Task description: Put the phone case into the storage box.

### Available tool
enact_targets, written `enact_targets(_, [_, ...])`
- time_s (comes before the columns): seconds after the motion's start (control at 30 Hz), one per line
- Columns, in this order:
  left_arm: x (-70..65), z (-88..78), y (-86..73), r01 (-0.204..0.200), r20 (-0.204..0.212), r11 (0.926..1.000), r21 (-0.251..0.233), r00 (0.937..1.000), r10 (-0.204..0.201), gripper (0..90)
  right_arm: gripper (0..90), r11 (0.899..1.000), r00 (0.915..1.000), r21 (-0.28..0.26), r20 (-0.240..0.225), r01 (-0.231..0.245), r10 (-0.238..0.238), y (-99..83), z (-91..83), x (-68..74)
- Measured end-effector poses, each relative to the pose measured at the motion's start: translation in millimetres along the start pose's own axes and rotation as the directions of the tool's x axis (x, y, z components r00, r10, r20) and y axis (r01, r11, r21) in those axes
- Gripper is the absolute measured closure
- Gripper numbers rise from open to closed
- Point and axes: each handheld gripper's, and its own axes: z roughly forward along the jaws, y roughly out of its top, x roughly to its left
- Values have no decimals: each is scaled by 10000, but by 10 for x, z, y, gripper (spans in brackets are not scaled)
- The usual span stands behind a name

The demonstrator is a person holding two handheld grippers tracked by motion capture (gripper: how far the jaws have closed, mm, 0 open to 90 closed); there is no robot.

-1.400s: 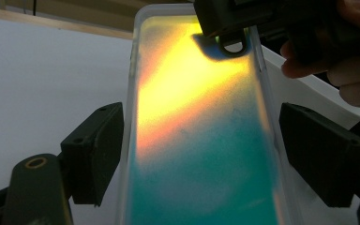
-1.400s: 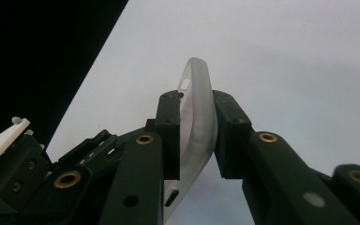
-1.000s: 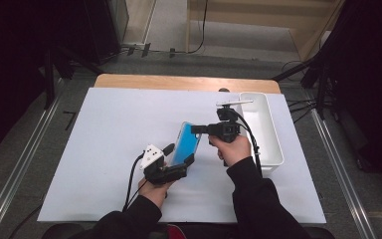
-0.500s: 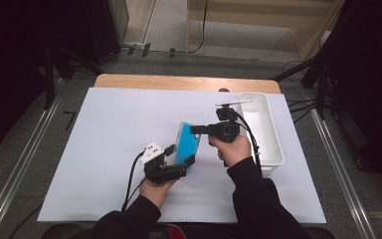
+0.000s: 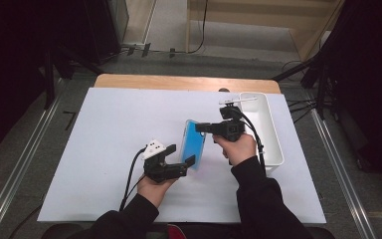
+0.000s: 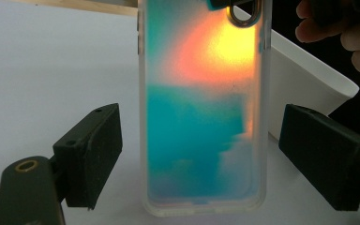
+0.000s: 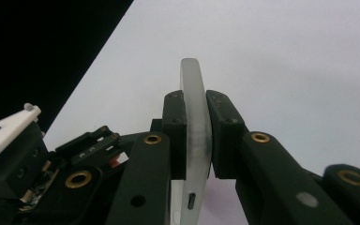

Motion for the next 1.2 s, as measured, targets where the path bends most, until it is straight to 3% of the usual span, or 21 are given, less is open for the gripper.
enact_targets(0.23, [9,-31,125,42,328,9985,543,9994,-60,144,770,9970,9967,-185,327,745,-739,3,-58,32])
enact_targets(0.3, [15,-22,137,242,458,9968,758,9986,-277,148,770,9951,9948,-268,387,954,-944,4,-69,47])
enact_targets(0.5, [38,-13,199,300,730,9899,1385,9965,-405,148,770,9856,9832,-346,844,1654,-1620,-15,-98,84])
enact_targets(0.63, [57,-10,265,-145,926,9796,2004,9957,-42,148,770,9825,9808,-329,739,1832,-1804,-30,-105,77])
enact_targets(0.73, [84,-30,312,-108,1187,9745,2242,9928,-163,148,770,9778,9761,-344,748,2069,-2039,-40,-112,77])
enact_targets(0.93, [138,-82,391,-139,1315,9711,2383,9912,-181,148,770,9671,9655,-368,783,2518,-2484,-59,-127,95])
enact_targets(1.03, [168,-93,446,-438,978,9588,2807,9951,168,148,770,9636,9630,-383,639,2646,-2619,-66,-135,94])
enact_targets(1.17, [220,-135,495,-457,1215,9544,2950,9925,100,148,770,9594,9600,-417,367,2789,-2774,-82,-142,107])
enact_targets(1.2, [237,-142,503,-466,1260,9530,2995,9920,89,148,770,9554,9558,-387,400,2929,-2914,-86,-145,110])
